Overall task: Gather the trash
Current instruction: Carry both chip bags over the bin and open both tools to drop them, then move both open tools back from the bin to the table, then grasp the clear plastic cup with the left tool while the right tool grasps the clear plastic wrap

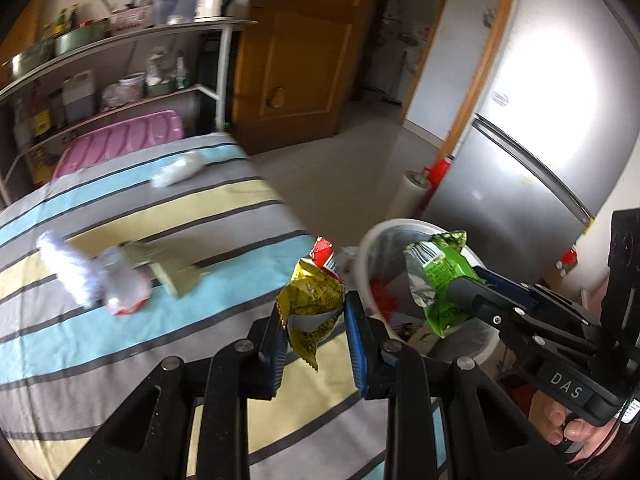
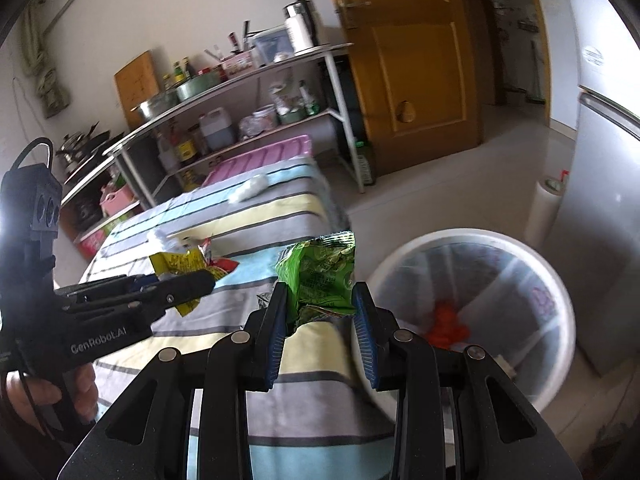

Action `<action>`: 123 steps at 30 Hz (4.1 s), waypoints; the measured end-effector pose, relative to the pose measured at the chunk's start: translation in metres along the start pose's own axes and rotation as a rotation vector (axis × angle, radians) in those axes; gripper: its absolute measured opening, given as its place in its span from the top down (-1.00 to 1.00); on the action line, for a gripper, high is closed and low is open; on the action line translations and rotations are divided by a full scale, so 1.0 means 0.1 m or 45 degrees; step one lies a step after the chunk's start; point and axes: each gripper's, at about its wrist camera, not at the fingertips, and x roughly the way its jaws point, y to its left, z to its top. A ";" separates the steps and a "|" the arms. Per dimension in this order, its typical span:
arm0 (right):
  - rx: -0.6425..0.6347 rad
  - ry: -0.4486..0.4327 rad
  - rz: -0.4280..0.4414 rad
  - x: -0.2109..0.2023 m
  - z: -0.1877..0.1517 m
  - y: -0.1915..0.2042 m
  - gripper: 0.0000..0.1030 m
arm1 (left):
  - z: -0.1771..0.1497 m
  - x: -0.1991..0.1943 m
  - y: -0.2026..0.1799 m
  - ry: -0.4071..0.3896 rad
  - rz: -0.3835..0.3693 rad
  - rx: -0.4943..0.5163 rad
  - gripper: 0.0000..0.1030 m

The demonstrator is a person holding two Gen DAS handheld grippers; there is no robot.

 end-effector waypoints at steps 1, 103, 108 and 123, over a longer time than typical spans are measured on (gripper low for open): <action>0.007 -0.003 -0.015 -0.02 0.01 -0.06 0.36 | 0.02 0.03 -0.04 0.004 -0.007 0.008 0.46; -0.159 0.236 0.144 2.33 1.25 1.21 0.07 | 0.05 0.09 1.40 -0.074 0.322 -0.229 -0.31; -0.144 0.254 0.140 2.60 1.30 1.28 0.07 | 0.10 0.16 1.42 -0.073 0.309 -0.228 -0.31; -0.143 0.352 0.156 2.98 1.23 1.40 0.08 | 0.11 0.23 1.38 -0.081 0.309 -0.193 -0.14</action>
